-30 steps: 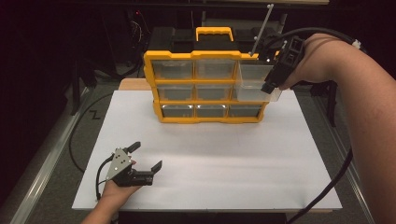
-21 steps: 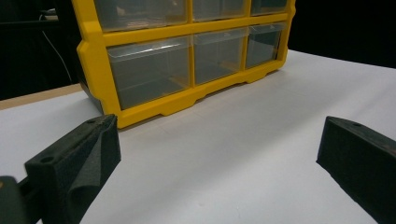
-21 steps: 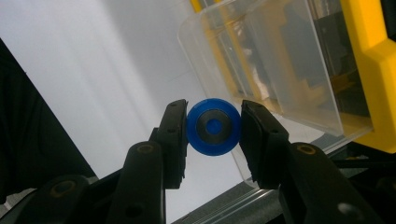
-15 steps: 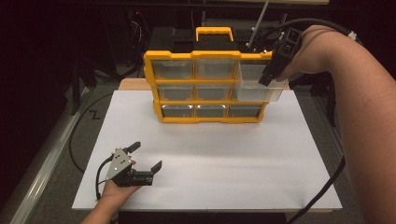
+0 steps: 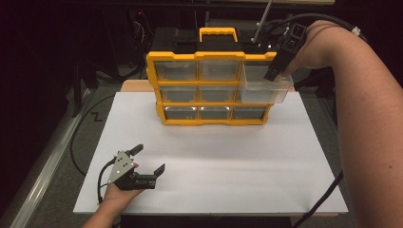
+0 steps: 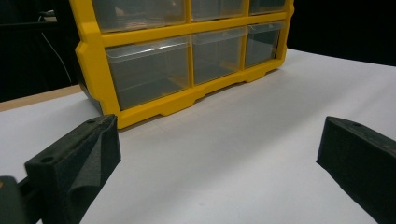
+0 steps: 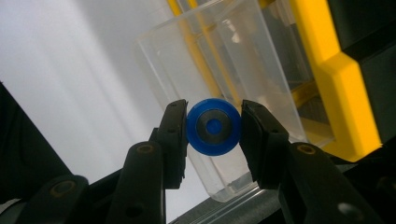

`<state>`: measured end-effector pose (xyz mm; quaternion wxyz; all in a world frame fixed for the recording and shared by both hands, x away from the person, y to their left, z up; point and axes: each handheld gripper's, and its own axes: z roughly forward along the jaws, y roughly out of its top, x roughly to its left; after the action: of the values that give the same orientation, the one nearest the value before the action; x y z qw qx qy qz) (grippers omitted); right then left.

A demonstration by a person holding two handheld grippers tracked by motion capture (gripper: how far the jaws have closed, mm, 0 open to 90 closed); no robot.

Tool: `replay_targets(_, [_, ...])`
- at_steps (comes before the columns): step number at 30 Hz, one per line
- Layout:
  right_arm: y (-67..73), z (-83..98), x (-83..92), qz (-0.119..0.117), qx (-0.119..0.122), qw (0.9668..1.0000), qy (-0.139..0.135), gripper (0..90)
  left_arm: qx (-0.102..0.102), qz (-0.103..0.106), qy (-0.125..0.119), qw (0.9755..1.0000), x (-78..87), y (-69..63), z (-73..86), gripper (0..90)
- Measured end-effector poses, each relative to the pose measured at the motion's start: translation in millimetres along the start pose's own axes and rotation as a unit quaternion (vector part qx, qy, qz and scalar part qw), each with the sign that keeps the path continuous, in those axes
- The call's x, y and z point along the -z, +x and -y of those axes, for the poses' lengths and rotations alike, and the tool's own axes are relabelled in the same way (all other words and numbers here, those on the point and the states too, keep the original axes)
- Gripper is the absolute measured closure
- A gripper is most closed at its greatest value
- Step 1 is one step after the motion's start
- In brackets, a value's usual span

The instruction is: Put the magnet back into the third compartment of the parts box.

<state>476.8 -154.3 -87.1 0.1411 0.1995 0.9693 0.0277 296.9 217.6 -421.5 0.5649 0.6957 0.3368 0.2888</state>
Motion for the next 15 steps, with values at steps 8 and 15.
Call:
replay_targets(8, [-7.6, -1.2, 0.7, 0.006, -0.014, 0.9999, -0.004, 65.2, -0.001, 0.004, 0.002, 1.0, -0.6, -0.5, 0.3, 0.2])
replay_targets(15, [-16.4, -1.4, -2.8, 0.01, -0.03, 0.9995, -0.003, 65.1, 0.001, 0.002, 0.0, 1.0, 0.1, -0.1, 0.2, 0.2])
